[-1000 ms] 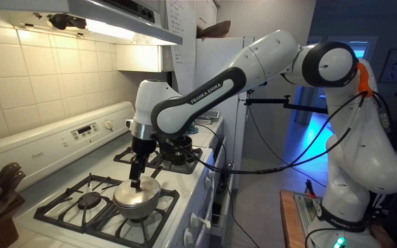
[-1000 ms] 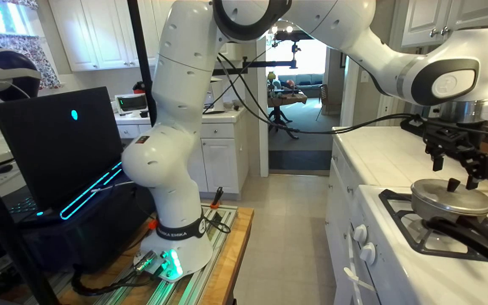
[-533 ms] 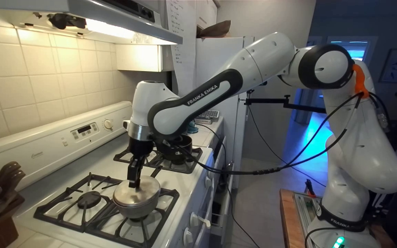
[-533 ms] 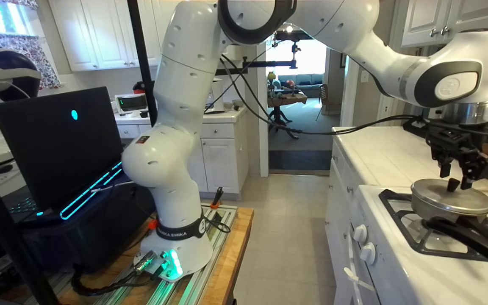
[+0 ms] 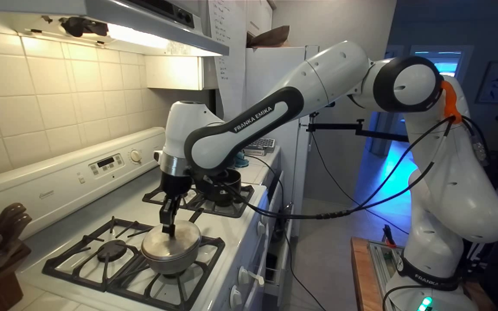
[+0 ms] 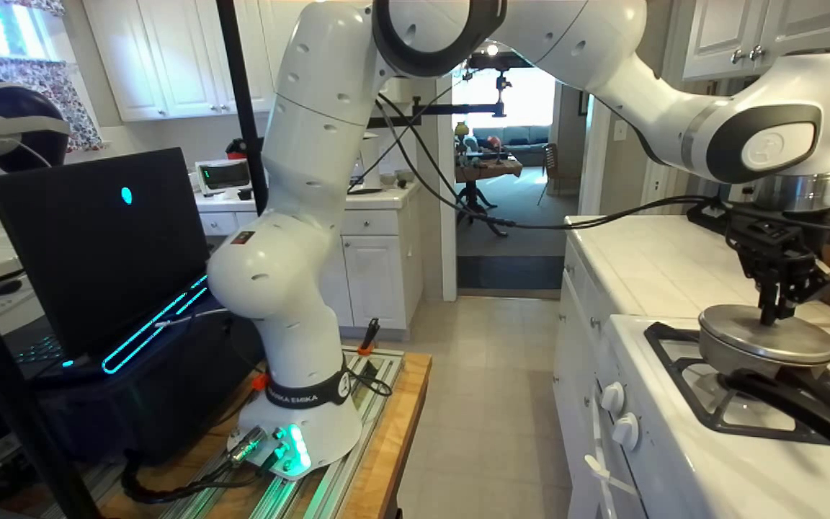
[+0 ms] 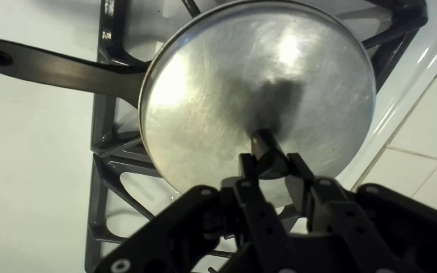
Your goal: Take the lid off the pan
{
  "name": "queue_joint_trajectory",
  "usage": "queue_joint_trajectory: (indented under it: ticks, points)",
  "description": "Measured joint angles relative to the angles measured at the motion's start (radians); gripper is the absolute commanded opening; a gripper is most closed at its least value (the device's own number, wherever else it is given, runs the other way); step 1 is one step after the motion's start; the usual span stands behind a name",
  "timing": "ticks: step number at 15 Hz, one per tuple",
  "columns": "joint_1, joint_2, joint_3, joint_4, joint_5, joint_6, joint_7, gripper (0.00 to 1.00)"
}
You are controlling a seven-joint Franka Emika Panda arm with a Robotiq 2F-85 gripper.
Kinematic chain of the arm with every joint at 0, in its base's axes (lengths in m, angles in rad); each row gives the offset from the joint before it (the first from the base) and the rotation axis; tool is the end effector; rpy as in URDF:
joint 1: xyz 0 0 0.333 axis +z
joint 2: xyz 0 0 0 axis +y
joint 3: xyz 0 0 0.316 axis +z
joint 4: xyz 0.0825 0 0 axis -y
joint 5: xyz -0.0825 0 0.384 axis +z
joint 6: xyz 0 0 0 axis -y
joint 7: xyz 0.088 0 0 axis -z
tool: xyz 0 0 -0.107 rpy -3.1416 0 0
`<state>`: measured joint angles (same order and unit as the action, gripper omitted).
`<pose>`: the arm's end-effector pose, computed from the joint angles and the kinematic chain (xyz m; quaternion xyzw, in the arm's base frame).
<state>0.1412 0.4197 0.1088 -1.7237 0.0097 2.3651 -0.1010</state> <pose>0.6616 0.1610 0.3657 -0.9799 -0.1634 -0.1096 0.0335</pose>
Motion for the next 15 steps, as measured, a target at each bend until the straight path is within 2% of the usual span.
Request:
queue_joint_trajectory:
  ticks: [8, 15]
  points:
    - [0.006, -0.001, -0.002, 0.021, -0.007, 0.000, 0.026, 0.06]
    - [0.039, -0.004, 0.000, 0.079, -0.019, 0.000, 0.033, 0.06]
